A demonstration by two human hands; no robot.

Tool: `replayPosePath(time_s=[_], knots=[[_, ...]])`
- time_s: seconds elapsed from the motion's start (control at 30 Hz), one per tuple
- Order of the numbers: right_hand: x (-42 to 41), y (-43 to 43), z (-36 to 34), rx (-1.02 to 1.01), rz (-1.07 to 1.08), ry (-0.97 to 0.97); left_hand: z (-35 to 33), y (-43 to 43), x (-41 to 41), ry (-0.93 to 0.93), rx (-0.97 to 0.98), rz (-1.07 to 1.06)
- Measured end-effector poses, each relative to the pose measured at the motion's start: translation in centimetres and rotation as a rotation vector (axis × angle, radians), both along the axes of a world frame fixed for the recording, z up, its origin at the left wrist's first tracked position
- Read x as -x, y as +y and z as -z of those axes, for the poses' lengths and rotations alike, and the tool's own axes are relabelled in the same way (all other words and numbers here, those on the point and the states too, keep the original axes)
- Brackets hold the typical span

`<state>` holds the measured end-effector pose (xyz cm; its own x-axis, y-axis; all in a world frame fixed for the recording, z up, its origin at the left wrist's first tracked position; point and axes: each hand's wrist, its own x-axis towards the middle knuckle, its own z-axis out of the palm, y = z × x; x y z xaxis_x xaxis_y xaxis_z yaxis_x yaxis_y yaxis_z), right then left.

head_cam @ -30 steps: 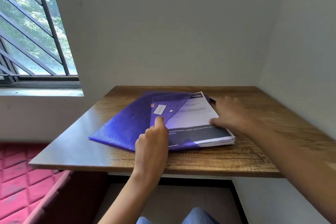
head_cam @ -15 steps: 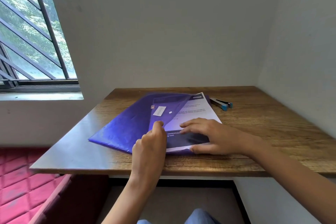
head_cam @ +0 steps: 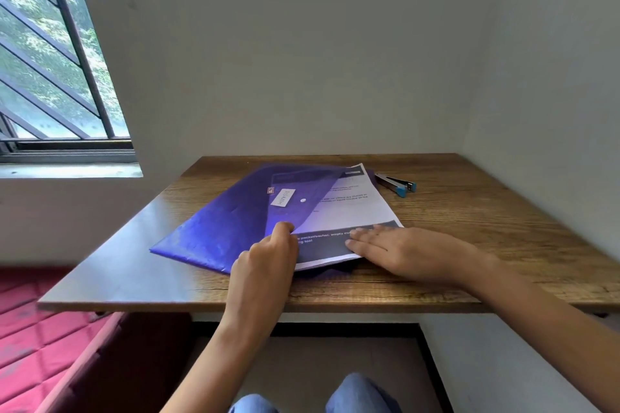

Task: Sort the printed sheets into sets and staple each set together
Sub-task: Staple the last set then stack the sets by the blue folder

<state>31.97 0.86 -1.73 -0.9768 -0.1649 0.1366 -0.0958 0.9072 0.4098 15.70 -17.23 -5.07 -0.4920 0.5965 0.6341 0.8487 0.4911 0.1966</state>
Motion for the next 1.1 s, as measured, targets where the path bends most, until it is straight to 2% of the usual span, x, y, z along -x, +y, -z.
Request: replayPosePath(time_s=[0.2, 0.33, 0.4, 0.57, 0.67, 0.8, 1.1], knots=[[-2.0, 1.5, -0.5, 0.075, 0.061, -0.057, 0.3, -0.2, -0.1, -0.037, -0.059, 0.061], [-2.3, 1.2, -1.6, 0.266, 0.167, -0.186, 0.1, -0.3, -0.2, -0.116, -0.106, 0.123], [-2.0, 0.7, -2.6, 0.431, 0.196, -0.2, 0.0, -0.3, 0.0, -0.147, -0.124, 0.135], [1.2, -0.9, -3.2, 0.665, 0.14, -0.083, -0.6, -0.4, 0.1, -0.269, -0.162, 0.15], [3.3, -2.7, -2.1, 0.765, 0.063, -0.091, -0.8, -0.6, 0.1, -0.332, -0.181, 0.157], [4.2, -3.6, -1.3, 0.755, 0.025, -0.184, -0.9, -0.6, 0.2, -0.351, -0.189, 0.169], [4.6, -4.9, -2.2, 0.631, 0.122, -0.454, -1.0, -0.8, -0.1, -0.343, -0.187, 0.158]])
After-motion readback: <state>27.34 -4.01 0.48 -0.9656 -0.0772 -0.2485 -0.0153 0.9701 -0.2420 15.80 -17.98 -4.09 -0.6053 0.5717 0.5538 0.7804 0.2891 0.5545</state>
